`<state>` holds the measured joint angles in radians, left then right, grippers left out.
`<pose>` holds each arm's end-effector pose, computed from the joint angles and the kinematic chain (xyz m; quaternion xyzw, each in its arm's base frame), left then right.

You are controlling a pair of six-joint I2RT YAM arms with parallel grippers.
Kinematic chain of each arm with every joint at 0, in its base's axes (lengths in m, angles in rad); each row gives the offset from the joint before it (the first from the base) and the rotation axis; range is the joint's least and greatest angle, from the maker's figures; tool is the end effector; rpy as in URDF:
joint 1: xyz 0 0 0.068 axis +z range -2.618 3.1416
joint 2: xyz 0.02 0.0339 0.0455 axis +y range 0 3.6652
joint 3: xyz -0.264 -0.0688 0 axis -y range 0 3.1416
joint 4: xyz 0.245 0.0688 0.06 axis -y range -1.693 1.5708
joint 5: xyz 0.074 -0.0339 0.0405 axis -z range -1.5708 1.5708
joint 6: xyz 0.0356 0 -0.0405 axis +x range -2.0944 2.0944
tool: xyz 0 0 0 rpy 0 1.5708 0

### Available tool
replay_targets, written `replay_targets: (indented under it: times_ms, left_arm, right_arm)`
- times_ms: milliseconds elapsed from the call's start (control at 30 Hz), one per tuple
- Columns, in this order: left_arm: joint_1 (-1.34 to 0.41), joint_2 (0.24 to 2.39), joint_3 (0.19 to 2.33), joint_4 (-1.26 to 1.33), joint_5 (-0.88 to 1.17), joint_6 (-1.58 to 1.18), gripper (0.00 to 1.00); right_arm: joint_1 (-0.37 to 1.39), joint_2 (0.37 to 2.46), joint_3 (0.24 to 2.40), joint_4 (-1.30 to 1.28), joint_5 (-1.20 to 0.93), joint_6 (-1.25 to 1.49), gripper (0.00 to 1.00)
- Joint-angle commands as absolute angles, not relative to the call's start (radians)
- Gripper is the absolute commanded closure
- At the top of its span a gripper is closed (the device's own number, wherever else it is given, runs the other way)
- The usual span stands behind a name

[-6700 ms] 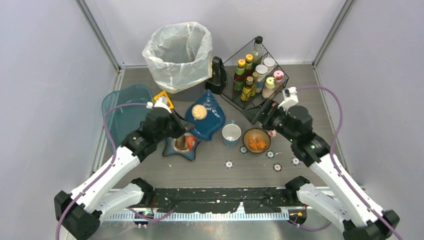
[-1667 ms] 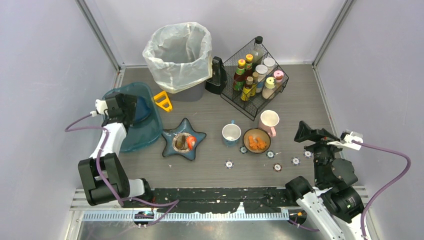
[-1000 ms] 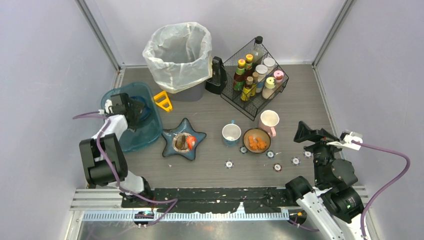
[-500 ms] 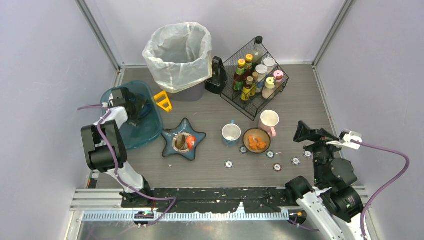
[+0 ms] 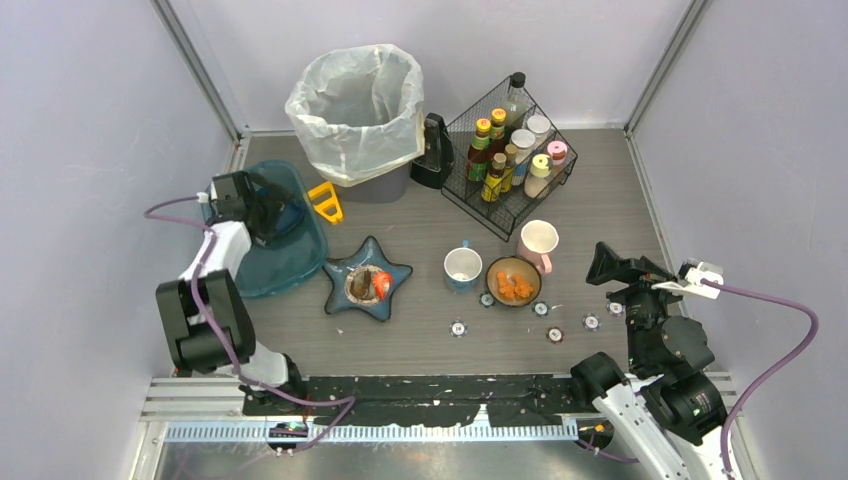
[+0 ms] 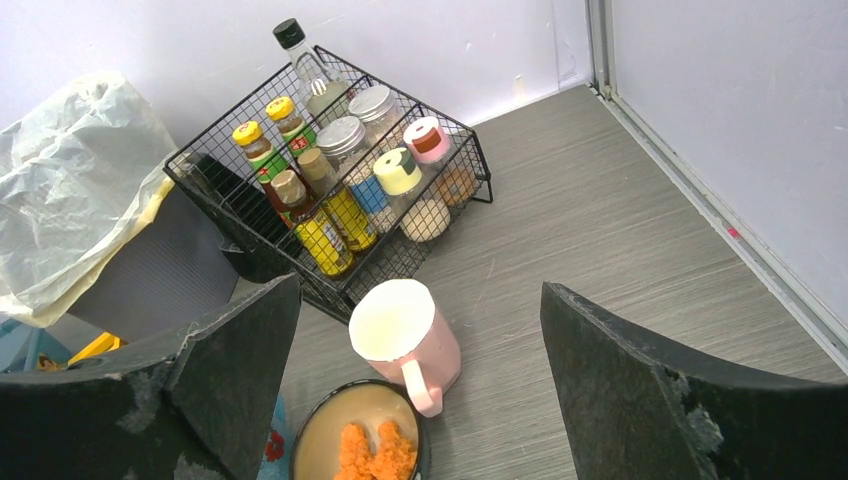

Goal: Clear the kitchen counter

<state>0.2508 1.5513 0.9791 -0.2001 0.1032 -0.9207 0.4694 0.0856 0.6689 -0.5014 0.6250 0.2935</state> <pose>0.3222 0.0788 0.2189 -0.4920 0.7778 -0.1725 0.3510 0.0370 -0.0046 0.3295 0.1686 0.6621 0.0672 0.7271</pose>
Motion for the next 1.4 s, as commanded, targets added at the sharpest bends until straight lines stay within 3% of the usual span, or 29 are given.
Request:
replay_targets:
  times_ms: [0, 233, 433, 600, 833, 1100, 1367]
  left_arm:
    - [0.226, 1.375, 0.964, -0.247, 0.134, -0.81, 0.0]
    - [0.108, 1.092, 0.889, -0.448, 0.062, -0.654, 0.04]
    - [-0.097, 0.889, 0.777, -0.621, -0.065, -0.551, 0.09]
    - [-0.237, 0.785, 0.608, -0.629, -0.082, -0.584, 0.11]
    - [-0.309, 0.855, 0.471, -0.439, -0.083, -0.631, 0.11]
    - [-0.43, 1.011, 0.516, -0.33, -0.052, -0.661, 0.15]
    - [-0.457, 0.998, 0.435, -0.187, -0.033, -0.805, 0.2]
  right_arm:
    - [0.467, 0.089, 0.668, -0.46, 0.62, 0.297, 0.05]
    - [0.468, 0.088, 0.666, -0.455, 0.606, 0.298, 0.05]
    - [0.468, 0.084, 0.66, -0.445, 0.59, 0.295, 0.05]
    - [0.467, 0.089, 0.657, -0.441, 0.584, 0.294, 0.05]
    - [0.468, 0.109, 0.658, -0.436, 0.568, 0.297, 0.05]
    - [0.468, 0.107, 0.656, -0.437, 0.577, 0.292, 0.05]
    - [0.468, 0.121, 0.657, -0.435, 0.573, 0.291, 0.05]
